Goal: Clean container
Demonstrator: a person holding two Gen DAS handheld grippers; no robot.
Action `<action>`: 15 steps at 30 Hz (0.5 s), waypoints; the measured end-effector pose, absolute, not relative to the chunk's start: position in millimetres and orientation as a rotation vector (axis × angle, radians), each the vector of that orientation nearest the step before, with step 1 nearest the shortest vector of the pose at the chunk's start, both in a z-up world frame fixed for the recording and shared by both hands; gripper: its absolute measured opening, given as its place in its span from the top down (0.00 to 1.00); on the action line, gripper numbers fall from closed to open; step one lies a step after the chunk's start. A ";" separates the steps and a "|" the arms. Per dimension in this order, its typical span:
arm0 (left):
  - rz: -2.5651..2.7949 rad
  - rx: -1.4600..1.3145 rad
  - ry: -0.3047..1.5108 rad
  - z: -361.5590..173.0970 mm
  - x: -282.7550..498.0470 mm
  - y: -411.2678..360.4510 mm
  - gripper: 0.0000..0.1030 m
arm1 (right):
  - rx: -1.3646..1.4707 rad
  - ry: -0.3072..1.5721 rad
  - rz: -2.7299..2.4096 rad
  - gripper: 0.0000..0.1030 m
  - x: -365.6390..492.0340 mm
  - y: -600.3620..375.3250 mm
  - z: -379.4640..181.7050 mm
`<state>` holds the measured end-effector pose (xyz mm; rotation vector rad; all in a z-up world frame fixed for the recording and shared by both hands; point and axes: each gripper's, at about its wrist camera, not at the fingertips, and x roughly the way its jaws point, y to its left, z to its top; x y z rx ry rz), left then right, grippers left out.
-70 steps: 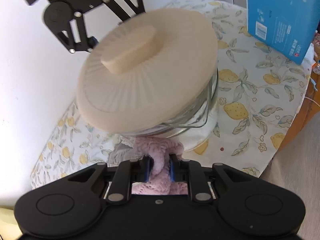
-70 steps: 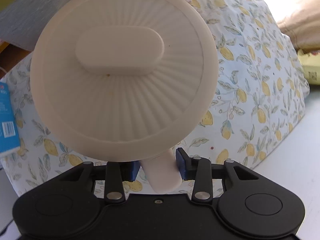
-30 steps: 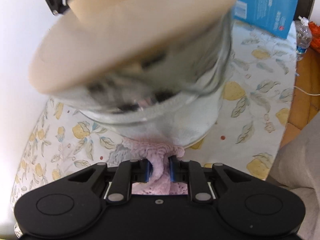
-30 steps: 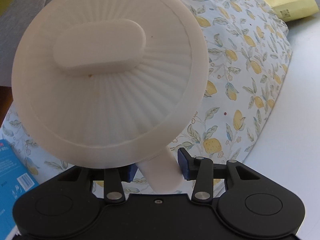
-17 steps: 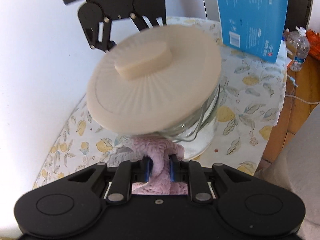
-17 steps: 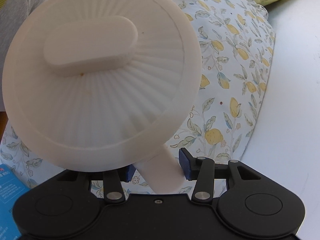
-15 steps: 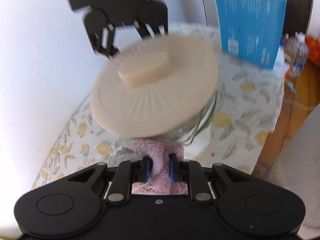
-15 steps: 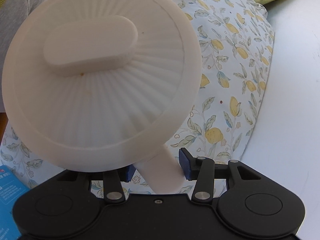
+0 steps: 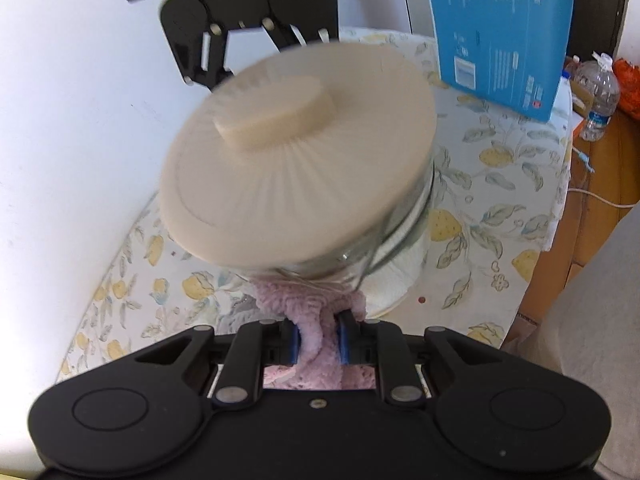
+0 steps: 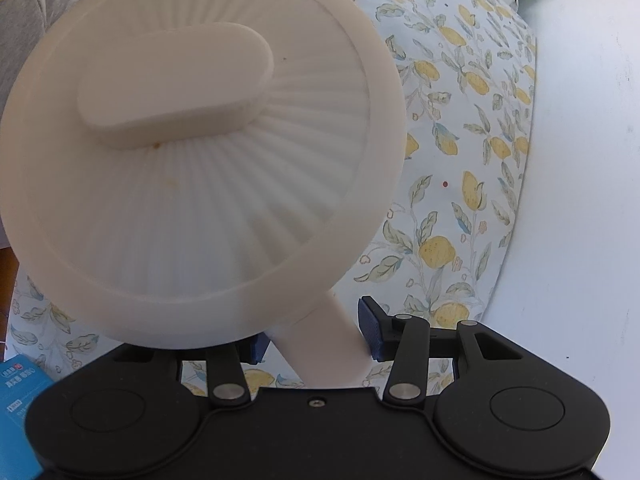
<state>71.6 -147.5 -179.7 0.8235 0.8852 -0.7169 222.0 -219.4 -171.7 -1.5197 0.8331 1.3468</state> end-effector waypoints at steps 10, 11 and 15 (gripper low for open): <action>-0.717 0.780 0.952 -230.8 78.2 -151.8 0.84 | -1.485 0.858 1.296 0.50 216.8 -224.9 -171.4; -0.723 0.769 0.960 -236.0 79.9 -151.2 0.84 | -1.484 0.856 1.285 0.50 215.3 -225.7 -172.2; -0.724 0.744 0.972 -255.0 85.1 -152.4 0.84 | -1.435 0.904 1.264 0.50 212.9 -230.3 -174.3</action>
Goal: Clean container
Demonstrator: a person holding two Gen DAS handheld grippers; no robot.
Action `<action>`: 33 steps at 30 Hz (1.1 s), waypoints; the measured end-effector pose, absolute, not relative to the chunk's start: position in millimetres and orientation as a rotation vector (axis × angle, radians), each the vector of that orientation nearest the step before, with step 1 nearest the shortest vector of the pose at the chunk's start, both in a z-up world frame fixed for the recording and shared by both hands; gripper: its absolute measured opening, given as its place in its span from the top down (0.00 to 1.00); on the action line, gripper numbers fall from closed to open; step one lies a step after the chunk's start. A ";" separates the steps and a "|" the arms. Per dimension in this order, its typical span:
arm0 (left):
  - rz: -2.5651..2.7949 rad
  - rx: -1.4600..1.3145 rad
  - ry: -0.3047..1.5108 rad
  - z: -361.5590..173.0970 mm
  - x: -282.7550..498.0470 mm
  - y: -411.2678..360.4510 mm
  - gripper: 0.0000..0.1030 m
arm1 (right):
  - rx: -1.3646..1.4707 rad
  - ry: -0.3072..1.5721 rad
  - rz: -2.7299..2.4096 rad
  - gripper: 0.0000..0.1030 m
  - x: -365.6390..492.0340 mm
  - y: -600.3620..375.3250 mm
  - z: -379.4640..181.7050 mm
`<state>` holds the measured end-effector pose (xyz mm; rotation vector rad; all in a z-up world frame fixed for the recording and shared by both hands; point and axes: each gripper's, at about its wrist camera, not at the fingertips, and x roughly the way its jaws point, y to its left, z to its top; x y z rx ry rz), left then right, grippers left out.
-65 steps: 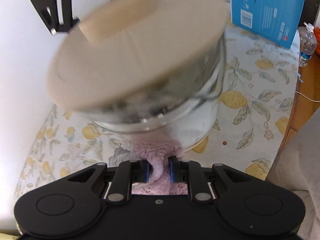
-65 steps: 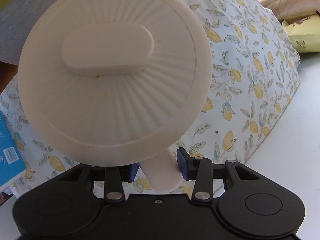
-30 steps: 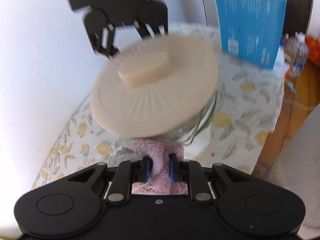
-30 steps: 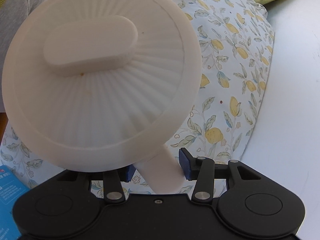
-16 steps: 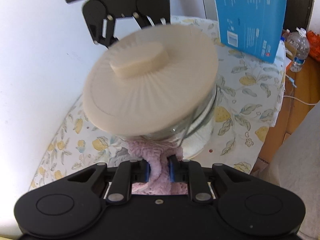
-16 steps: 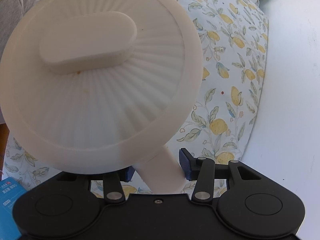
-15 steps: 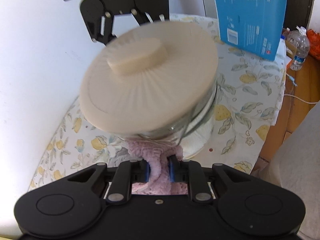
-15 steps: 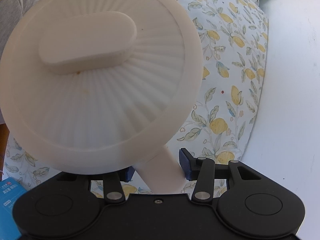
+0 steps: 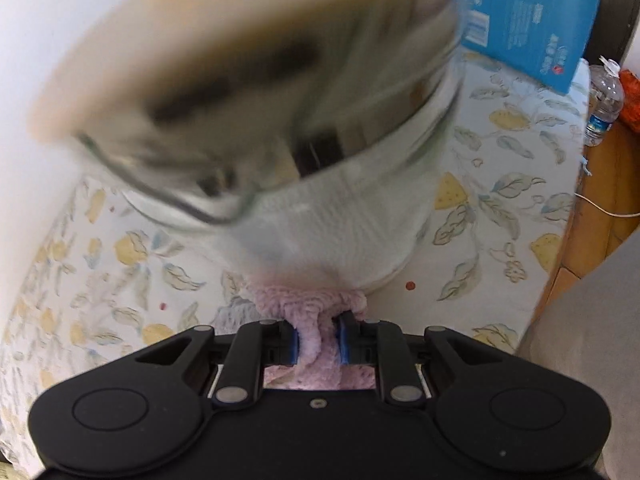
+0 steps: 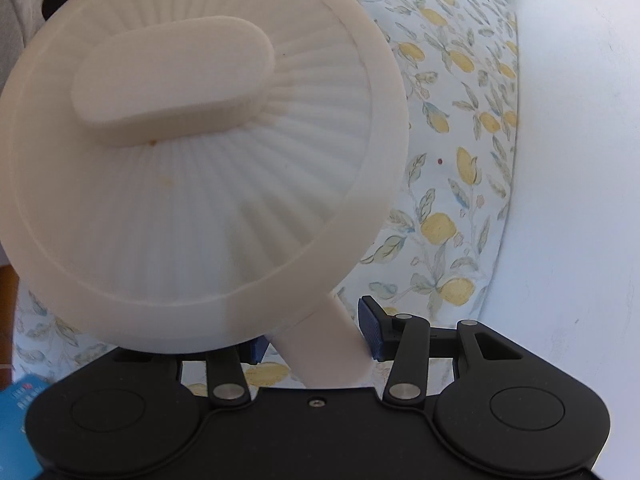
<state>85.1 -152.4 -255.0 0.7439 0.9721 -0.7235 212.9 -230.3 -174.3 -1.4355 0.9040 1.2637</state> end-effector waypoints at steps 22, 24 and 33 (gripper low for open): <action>-0.714 0.678 0.931 -207.0 76.5 -138.7 0.84 | -1.415 0.848 1.335 0.47 201.8 -255.6 -147.8; -0.714 0.675 0.927 -202.1 75.5 -139.7 0.84 | -1.426 0.842 1.363 0.48 199.6 -257.9 -144.9; -0.697 0.704 0.912 -184.8 73.9 -147.2 0.83 | -1.444 0.854 1.350 0.50 195.9 -256.1 -146.5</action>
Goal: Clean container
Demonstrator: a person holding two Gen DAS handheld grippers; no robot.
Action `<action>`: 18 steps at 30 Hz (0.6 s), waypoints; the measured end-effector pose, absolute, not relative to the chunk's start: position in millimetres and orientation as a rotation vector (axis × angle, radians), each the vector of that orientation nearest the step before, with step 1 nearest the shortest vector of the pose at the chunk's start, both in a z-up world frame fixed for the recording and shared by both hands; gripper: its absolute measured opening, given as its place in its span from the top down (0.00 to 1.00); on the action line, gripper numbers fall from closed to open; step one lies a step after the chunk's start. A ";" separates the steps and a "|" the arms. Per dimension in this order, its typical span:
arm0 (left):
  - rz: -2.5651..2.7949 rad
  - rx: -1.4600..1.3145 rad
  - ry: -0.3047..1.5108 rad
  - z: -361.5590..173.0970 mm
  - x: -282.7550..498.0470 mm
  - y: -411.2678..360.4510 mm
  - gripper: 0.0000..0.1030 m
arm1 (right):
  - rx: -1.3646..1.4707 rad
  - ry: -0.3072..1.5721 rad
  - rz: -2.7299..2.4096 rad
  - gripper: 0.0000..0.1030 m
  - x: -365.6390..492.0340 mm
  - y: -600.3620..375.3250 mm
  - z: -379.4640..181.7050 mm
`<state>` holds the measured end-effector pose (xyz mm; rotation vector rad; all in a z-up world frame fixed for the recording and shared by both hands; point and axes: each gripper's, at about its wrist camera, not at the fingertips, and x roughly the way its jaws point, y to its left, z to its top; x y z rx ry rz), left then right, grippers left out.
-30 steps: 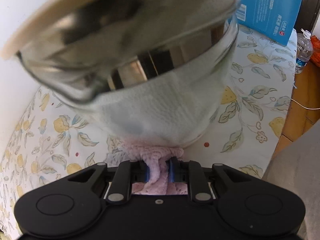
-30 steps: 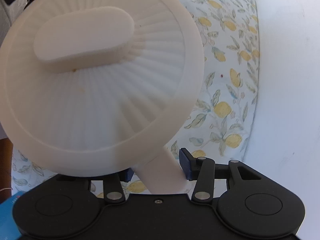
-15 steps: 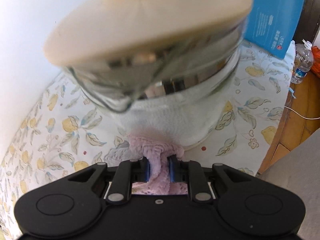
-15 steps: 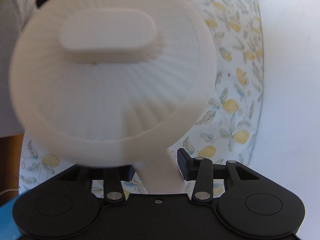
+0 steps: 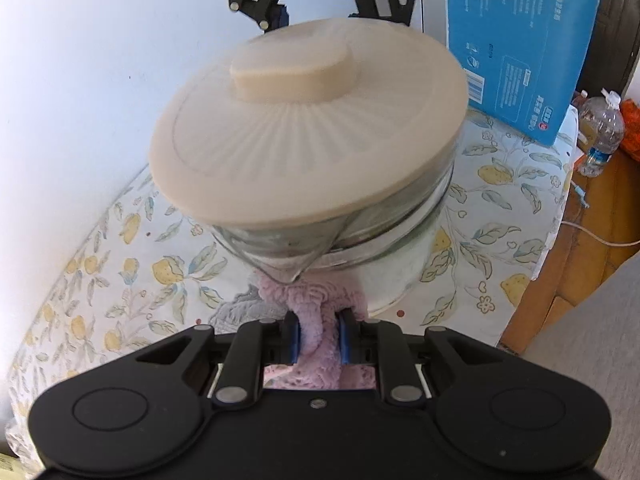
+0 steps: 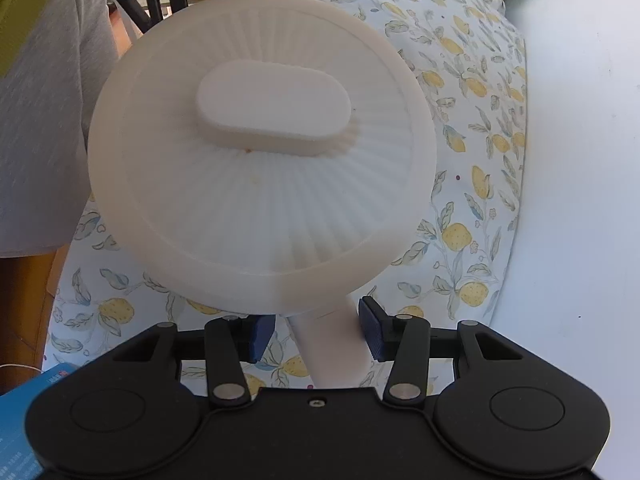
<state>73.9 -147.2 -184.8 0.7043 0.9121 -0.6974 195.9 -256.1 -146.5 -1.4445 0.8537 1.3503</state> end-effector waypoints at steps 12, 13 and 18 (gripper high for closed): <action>-0.614 0.679 0.894 -188.6 98.1 -136.2 0.84 | -1.251 1.103 1.152 0.50 209.6 -251.8 -148.7; -0.614 0.685 0.885 -189.6 100.4 -134.6 0.84 | -1.237 1.112 1.140 0.49 210.0 -252.5 -148.6; -0.638 0.740 0.888 -205.0 105.7 -137.0 0.85 | -1.173 1.132 1.047 0.47 207.3 -255.2 -154.2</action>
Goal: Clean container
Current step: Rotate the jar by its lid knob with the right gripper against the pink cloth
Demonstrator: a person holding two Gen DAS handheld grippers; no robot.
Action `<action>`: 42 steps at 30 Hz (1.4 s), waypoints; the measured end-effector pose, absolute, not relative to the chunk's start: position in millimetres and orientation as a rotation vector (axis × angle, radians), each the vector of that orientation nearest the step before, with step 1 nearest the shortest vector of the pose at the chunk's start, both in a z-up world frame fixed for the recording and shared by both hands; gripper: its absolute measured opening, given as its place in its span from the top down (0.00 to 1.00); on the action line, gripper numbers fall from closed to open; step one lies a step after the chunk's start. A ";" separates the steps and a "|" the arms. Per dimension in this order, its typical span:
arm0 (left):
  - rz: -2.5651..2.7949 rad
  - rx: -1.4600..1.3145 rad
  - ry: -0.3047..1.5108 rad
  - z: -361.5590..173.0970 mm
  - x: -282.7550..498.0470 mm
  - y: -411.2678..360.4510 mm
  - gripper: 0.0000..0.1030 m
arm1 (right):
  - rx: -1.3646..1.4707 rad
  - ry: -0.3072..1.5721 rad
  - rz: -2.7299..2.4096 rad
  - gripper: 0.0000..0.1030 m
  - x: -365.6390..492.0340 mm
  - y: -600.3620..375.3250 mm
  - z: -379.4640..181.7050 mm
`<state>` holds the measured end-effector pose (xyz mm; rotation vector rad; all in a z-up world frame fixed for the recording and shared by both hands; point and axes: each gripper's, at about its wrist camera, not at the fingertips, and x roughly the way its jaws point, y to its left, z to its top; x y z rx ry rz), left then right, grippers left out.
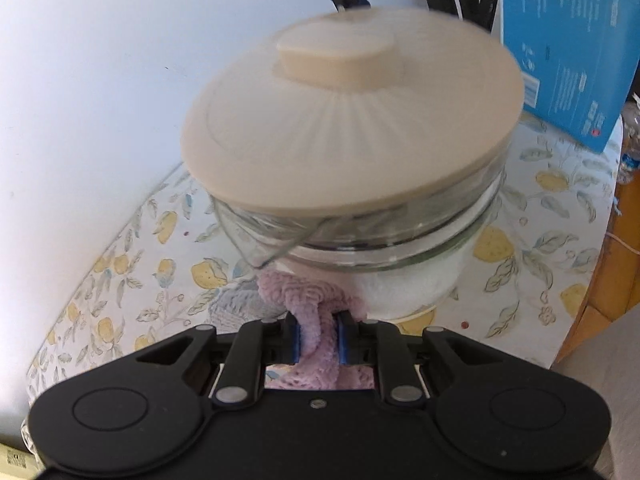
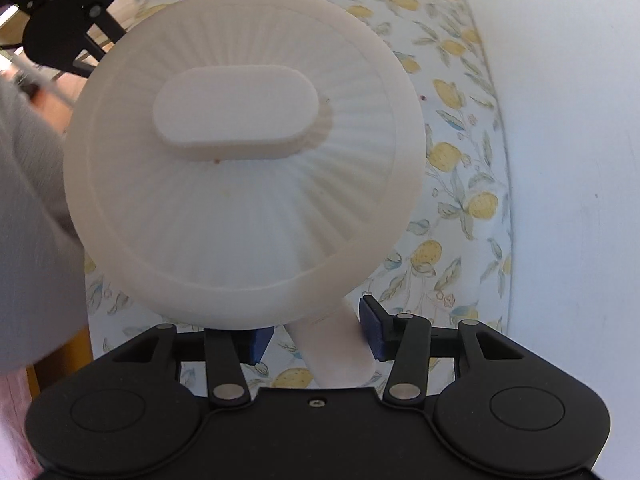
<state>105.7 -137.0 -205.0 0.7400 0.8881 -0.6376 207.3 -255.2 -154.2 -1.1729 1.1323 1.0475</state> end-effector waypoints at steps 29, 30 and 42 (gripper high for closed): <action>-0.733 0.753 0.836 -196.4 86.3 -139.7 0.85 | -0.986 1.177 0.899 0.46 195.1 -267.2 -153.9; -0.727 0.751 0.824 -189.1 85.2 -138.9 0.85 | -0.973 1.180 0.897 0.46 195.2 -268.1 -154.0; -0.723 0.704 0.787 -143.4 82.6 -138.9 0.85 | -0.872 1.209 0.870 0.46 195.1 -272.8 -156.4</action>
